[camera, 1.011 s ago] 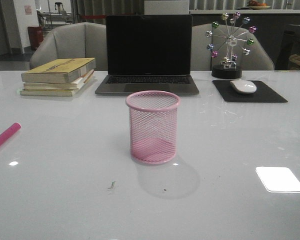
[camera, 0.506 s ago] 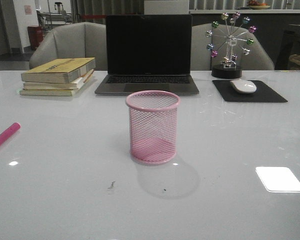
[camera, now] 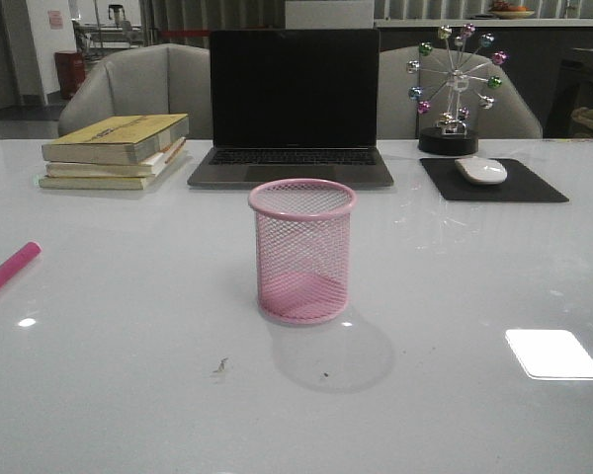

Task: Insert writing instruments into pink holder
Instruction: 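Grasp the green marker upright with the right gripper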

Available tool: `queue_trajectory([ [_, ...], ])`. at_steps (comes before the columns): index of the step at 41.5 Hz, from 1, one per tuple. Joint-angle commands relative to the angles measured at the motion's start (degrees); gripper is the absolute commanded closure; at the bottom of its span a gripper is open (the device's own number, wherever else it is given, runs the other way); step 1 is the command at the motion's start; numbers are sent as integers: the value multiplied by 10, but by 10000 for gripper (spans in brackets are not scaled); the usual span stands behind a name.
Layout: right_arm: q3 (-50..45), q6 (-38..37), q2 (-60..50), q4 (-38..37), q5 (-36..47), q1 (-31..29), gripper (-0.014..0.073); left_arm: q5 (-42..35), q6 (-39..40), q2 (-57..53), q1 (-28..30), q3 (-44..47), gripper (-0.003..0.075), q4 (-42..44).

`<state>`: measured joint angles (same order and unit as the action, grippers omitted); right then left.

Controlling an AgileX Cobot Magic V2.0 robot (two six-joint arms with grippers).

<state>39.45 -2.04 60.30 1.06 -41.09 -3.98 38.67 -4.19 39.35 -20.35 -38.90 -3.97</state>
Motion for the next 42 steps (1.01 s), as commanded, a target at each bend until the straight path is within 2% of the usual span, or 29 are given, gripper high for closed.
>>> queue_trajectory([
  [1,45,-1,52,2,43,-17,106,-44,0,1,-21,-16,193,-4],
  [19,180,-1,291,6,75,-24,106,-44,0,1,-27,-16,193,-4],
  [42,305,0,440,6,65,-21,106,-44,0,1,-27,-16,193,-4],
])
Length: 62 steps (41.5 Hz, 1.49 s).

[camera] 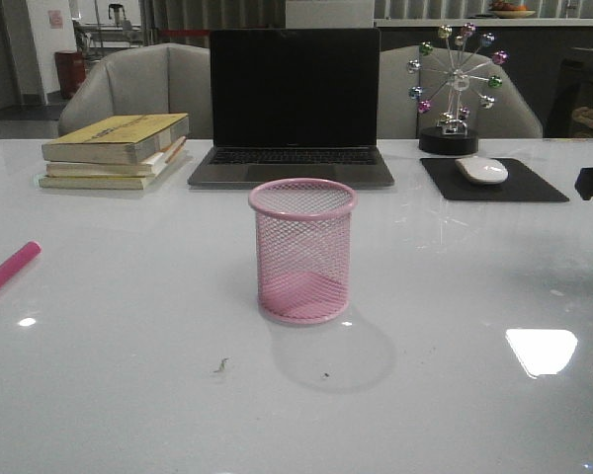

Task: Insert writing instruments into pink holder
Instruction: 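Grasp the green marker upright with the right gripper, then lift the green marker and carry it over the pink mesh holder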

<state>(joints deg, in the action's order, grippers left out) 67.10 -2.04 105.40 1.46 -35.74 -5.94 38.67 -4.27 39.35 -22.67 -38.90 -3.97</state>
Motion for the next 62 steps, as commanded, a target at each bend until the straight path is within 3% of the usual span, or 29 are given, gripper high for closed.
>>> queue_trajectory([
  [1,32,0,-7,2,9,-2,106,-44,0,1,-4,-16,193,-4],
  [15,47,0,29,1,2,-2,113,-44,0,1,-4,-16,193,-4],
  [29,47,0,33,-4,-3,-2,419,-44,0,1,-4,-16,193,-4],
  [37,40,0,5,5,-2,-2,432,-44,0,1,-4,-16,193,-4],
  [43,-12,0,-74,8,75,15,432,-44,0,1,-4,-16,193,-4],
  [50,-117,0,-202,8,236,61,432,-44,0,1,-4,-16,193,-4],
  [62,-238,0,-363,8,505,200,432,-44,0,1,-4,-16,193,-4],
])
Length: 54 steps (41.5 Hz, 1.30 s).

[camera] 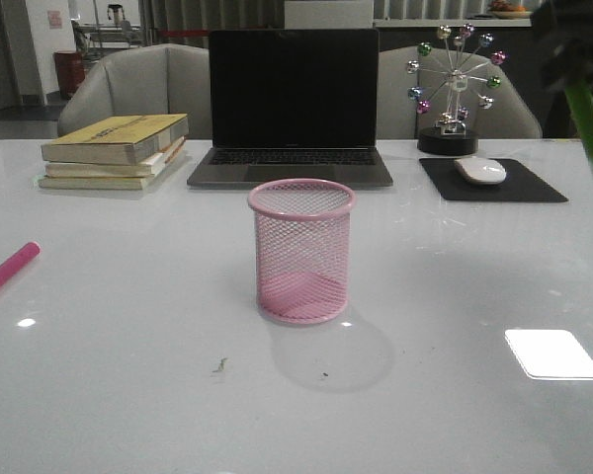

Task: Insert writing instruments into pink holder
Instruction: 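Lift the green marker and carry it over the pink mesh holder, then lower the green marker into the holder and open the right gripper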

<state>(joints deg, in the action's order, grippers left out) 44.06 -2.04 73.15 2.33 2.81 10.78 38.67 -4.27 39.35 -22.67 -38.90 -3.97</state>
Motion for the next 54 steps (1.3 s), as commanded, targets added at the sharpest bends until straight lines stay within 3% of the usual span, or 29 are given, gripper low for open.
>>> queue_trajectory([
  [1,-14,0,-44,-2,142,48,432,-44,0,1,-4,-16,193,-4],
  [14,-32,0,7,-23,371,183,432,-44,0,1,-4,-16,193,-4],
  [28,-32,0,171,-117,619,201,432,-44,0,1,-4,-16,193,-4],
  [41,-32,0,298,-117,702,201,432,-44,0,1,-4,-16,193,-4],
  [48,-32,0,328,-117,697,201,424,-44,0,1,-4,-16,193,-4],
  [54,-32,0,329,-117,702,201,260,-44,0,1,-4,-16,193,-4],
])
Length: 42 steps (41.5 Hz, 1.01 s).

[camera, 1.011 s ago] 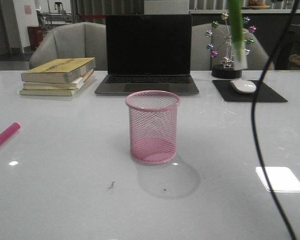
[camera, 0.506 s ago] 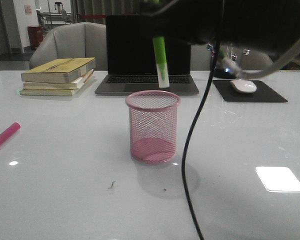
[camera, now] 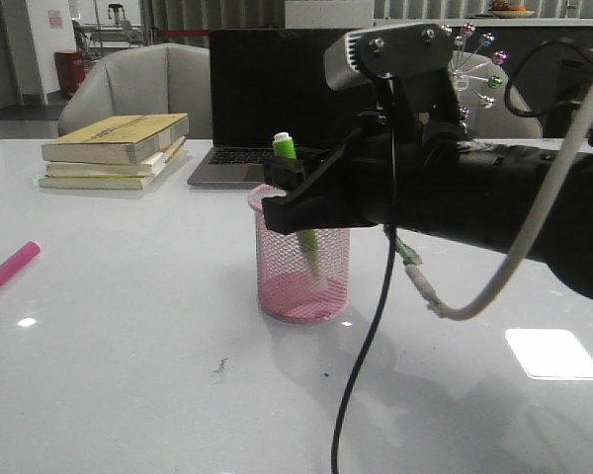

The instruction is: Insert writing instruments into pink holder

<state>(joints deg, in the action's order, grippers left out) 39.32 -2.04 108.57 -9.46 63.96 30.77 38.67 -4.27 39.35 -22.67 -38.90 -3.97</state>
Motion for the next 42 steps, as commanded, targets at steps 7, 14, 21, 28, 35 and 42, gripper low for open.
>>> queue_trajectory([
  [7,16,0,-45,5,100,1,97,-44,0,1,-4,-16,193,-4],
  [14,16,0,-129,5,-9,1,97,-44,0,1,-4,-16,193,-4],
  [21,16,0,-275,5,-307,1,97,-44,0,1,-4,-16,193,-4],
  [28,16,0,-427,5,-583,1,97,-44,0,1,-4,-16,193,-4],
  [35,16,0,-562,5,-759,1,97,-44,0,1,-4,-16,193,-4],
  [42,16,-1,-647,6,-868,1,97,-44,0,1,-4,-16,193,-4],
])
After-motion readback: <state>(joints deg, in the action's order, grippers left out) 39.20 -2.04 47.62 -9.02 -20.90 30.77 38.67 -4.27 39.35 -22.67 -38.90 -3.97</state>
